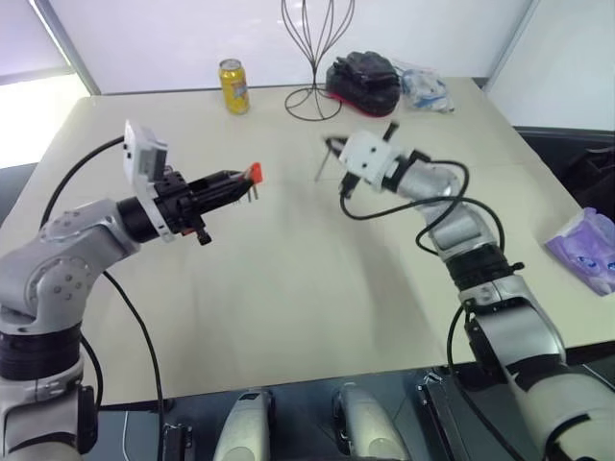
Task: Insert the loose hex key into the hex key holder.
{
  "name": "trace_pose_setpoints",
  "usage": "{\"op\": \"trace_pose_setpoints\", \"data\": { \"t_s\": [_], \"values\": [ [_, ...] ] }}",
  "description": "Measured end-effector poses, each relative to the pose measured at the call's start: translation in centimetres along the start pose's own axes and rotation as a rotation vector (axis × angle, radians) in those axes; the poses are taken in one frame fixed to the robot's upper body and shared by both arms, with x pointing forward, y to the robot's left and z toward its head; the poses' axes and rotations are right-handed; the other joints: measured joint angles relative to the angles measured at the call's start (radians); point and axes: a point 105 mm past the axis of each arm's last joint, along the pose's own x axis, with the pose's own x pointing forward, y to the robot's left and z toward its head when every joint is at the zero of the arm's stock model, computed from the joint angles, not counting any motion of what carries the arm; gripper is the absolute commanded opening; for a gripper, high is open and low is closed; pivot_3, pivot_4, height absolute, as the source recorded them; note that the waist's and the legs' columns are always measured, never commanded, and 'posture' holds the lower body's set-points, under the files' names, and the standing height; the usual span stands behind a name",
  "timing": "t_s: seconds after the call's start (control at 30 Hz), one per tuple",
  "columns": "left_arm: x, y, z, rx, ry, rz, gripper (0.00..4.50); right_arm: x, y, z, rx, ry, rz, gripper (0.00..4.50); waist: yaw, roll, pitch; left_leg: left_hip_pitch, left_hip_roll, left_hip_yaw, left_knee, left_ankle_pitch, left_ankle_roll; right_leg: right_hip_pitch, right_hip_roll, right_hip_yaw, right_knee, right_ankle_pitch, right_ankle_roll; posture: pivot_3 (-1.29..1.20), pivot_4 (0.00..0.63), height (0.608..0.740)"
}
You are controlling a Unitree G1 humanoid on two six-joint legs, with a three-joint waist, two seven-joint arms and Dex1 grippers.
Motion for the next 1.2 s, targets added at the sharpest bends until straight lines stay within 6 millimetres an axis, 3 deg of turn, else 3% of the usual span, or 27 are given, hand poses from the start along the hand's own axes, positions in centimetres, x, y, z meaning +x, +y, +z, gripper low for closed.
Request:
{"op": "trace_pose_setpoints", "data": {
  "t_s": [0.13,0.33,0.57,0.9,1.2],
  "values": [
    [0.6,0.4,-0.3,-0.027,0.011,-0.02,0.29,0.2,-1.9,4.0,-0.168,-0.171,-0.079,0.02,0.001,0.0,0.0,0.0,0.0,0.0,0.0,0.0,0.0,0.001,0.0,0.0,0.0,0.0,0.0,0.0,0.15,0.74],
    [1.4,2.0,-1.9,-0.07,0.079,0.022,0.29,0.1,-1.2,6.4,-0.274,-0.288,-0.047,0.02,0.001,0.0,0.0,0.0,0.0,0.0,0.001,0.0,0.0,0.001,0.0,0.0,0.0,0.0,0.0,0.0,0.15,0.74],
    [1.8,2.9,-3.6,-0.099,0.138,0.043,0.29,0.2,-0.6,7.7,-0.287,-0.347,0.025,0.02,0.0,0.0,0.0,0.0,0.001,0.0,0.0,0.0,0.0,0.001,0.0,0.0,0.0,0.0,0.0,0.0,0.15,0.74],
    [2.4,2.5,-3.5,-0.099,0.13,0.017,0.29,0.5,1.0,9.7,-0.27,-0.428,0.107,0.02,0.001,0.0,0.0,0.0,0.001,0.0,0.001,0.0,0.0,0.001,0.0,0.0,0.0,0.0,0.0,0.0,0.15,0.74],
    [2.8,1.8,-3.1,-0.074,0.121,-0.004,0.29,0.3,2.1,9.1,-0.261,-0.412,0.149,0.02,0.001,0.0,0.0,0.0,0.001,-0.001,0.001,0.0,0.0,0.001,-0.001,0.0,0.0,0.0,0.0,0.0,0.15,0.74]
  ]
}}
